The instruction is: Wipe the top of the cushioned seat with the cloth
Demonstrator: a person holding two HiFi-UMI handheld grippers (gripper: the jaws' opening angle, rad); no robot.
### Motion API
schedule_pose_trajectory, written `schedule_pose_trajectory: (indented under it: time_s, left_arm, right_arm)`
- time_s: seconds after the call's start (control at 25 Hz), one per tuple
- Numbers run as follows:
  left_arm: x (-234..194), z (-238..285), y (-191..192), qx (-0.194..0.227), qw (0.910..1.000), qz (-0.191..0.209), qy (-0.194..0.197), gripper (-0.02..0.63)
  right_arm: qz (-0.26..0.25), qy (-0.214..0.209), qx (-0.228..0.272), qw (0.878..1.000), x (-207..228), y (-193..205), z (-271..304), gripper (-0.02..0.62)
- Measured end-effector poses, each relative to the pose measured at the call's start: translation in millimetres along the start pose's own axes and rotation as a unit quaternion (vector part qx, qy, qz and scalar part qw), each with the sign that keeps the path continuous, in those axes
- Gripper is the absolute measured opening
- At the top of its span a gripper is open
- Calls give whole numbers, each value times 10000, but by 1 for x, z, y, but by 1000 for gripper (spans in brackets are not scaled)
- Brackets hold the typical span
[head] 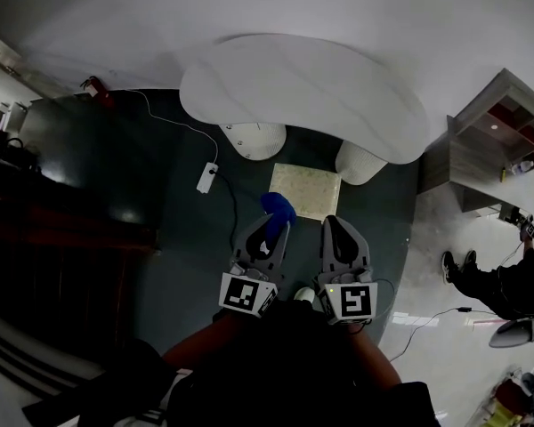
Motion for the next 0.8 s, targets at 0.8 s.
schedule_pose_trajectory:
  time_s: [0.8]
  left_arm:
    - [24,-86,-18,343,9954,-29,897,81]
  right_arm:
    - [-459,586,-207,9970,-94,4,-74,35]
Point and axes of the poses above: the fingertips, and each gripper's own axes: z forward along the fingers, x to its right, y out of its underside, the point moved 8 cm from there along -z, backward along the fingers, and after that the axes turned 3 degrees about -x, right-handed, at the moved point
